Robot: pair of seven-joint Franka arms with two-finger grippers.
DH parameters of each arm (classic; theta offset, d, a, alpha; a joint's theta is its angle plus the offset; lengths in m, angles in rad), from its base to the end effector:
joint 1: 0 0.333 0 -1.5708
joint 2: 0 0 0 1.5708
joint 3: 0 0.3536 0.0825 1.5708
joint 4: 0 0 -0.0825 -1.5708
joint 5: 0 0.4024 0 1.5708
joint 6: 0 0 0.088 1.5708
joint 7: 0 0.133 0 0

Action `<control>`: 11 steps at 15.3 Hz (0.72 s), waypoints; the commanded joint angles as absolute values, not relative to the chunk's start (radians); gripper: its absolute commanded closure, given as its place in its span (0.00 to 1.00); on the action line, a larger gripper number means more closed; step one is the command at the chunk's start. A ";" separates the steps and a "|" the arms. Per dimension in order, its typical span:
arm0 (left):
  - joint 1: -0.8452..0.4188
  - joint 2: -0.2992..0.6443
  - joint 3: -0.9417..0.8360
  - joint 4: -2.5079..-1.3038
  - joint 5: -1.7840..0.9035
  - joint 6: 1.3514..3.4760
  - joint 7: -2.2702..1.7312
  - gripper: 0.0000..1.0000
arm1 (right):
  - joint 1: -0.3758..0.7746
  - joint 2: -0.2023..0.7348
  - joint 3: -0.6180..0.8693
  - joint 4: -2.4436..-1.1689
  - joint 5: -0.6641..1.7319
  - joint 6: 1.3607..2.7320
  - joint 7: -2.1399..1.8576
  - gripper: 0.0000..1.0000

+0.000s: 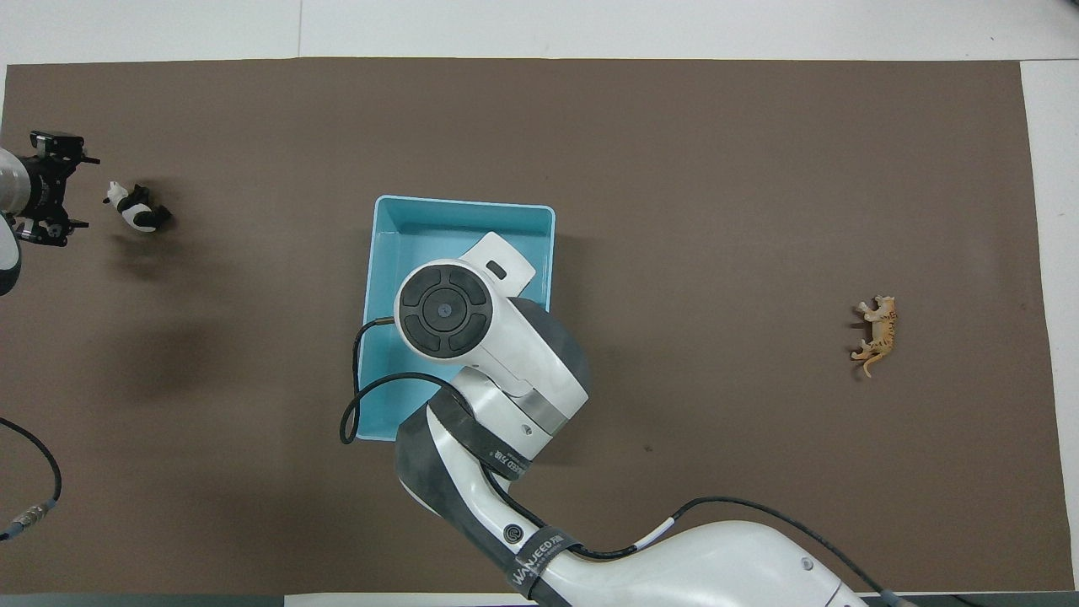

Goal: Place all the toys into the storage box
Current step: 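Place the cream horse in the box with the right gripper while the left gripper reaches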

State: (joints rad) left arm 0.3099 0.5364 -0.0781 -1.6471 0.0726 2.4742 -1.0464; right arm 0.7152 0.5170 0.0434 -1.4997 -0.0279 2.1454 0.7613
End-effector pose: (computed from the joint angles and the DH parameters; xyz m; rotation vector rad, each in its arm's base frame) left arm 0.7285 0.1812 0.3297 2.4466 1.7551 0.4165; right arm 0.5488 0.5104 0.3802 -3.0515 -0.0059 -0.1466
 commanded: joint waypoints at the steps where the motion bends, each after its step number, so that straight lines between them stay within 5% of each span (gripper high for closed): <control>1: 0.298 0.541 -0.067 -1.703 0.064 2.557 -1.066 0.00 | 0.707 0.495 0.049 -1.445 -0.029 2.036 0.821 0.00; 4: 0.298 0.543 -0.067 -1.741 0.064 2.606 -1.066 0.00 | 0.672 0.467 0.037 -1.385 -0.014 1.948 0.808 0.00; 11: 0.279 0.537 -0.067 -1.782 0.071 2.632 -1.066 0.06 | 0.321 0.335 0.035 -1.508 -0.017 1.878 0.501 0.00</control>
State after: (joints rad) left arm 0.2987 0.5499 -0.0786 -1.7518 0.0726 2.6006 -1.0566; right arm 0.4018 0.3651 0.0215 -1.4174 -0.0237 1.8557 0.5945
